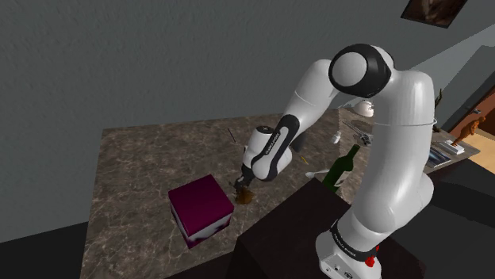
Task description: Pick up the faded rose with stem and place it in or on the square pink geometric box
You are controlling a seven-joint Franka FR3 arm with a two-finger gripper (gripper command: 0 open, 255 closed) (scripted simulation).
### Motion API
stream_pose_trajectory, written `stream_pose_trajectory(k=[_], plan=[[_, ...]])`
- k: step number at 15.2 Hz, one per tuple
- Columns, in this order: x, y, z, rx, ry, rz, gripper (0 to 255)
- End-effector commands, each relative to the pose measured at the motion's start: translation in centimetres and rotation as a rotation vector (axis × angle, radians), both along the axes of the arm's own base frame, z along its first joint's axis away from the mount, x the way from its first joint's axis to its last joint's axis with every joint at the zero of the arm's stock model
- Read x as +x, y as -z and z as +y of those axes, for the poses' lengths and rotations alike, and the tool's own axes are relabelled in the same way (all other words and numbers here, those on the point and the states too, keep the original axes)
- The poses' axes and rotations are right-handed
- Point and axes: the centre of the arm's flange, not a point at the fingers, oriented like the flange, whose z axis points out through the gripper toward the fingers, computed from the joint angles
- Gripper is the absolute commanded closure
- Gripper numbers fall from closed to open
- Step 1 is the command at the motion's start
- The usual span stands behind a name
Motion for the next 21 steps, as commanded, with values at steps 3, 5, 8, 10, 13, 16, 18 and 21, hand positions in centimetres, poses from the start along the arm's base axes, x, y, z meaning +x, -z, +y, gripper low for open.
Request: stream_pose_trajectory(k=[3, 5, 8, 10, 13, 16, 18, 21], plan=[[-0.1, -2.2, 0.0, 0.0, 0.0, 0.0, 255], [-0.1, -3.2, 0.0, 0.0, 0.0, 0.0, 255], [-0.1, -4.8, 0.0, 0.0, 0.0, 0.0, 255], [0.0, -4.3, -0.1, 0.0, 0.0, 0.0, 0], [3.7, -3.7, -4.9, 0.096, 0.167, 0.121, 0], [5.1, -2.6, -7.3, 0.143, 0.249, 0.18, 0], [5.0, -1.6, -7.0, 0.143, 0.249, 0.18, 0], [4.8, -0.1, -6.6, 0.143, 0.249, 0.18, 0]])
